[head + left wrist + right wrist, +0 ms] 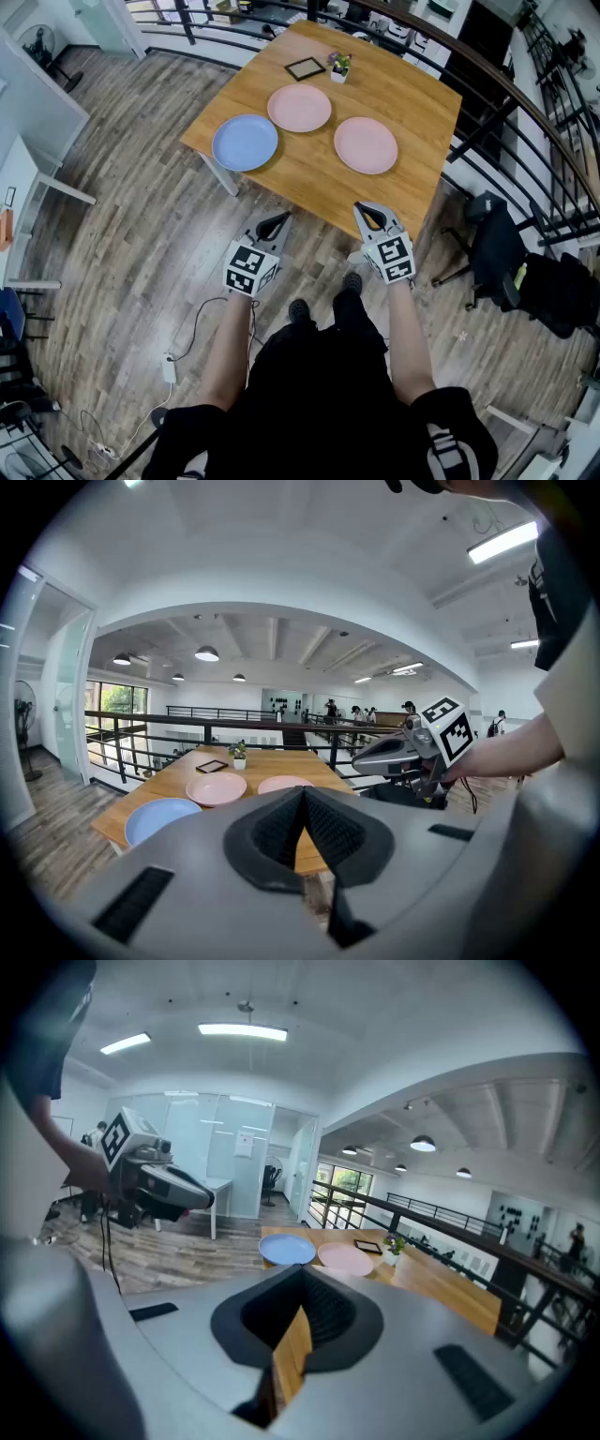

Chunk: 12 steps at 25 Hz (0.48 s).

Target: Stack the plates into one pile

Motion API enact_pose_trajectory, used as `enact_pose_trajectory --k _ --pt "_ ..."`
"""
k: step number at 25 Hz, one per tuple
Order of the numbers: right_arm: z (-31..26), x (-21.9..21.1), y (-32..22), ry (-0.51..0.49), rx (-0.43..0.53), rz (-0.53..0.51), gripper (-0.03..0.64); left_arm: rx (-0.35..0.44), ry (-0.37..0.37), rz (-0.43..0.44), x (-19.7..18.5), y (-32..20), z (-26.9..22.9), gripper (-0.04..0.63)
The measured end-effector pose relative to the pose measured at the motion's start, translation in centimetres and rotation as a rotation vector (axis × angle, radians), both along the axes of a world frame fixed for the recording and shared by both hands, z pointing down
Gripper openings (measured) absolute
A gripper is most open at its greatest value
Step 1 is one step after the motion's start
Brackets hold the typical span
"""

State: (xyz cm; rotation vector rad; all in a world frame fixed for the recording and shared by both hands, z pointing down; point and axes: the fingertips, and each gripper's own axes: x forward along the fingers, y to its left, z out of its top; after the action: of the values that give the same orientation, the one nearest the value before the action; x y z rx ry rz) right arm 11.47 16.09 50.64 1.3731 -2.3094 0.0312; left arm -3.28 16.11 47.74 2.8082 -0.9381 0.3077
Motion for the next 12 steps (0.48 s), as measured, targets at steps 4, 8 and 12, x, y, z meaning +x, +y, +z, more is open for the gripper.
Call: enact_pose_trajectory --k 4,8,12 --pt "-1.0 -0.7 -0.6 -0.016 0.023 -0.010 0.006 0.020 0.018 -0.001 1.2 -0.3 -1.5 0.021" --pt "-1.0 -1.7 -0.5 0.004 0.028 -0.028 0.006 0.037 0.021 -0.007 1.3 -0.3 -2.0 0.021" --pt "-0.7 -1.4 0.1 -0.003 0.026 -0.015 0.007 0.019 0.021 -0.009 0.6 0.3 -1.5 0.021"
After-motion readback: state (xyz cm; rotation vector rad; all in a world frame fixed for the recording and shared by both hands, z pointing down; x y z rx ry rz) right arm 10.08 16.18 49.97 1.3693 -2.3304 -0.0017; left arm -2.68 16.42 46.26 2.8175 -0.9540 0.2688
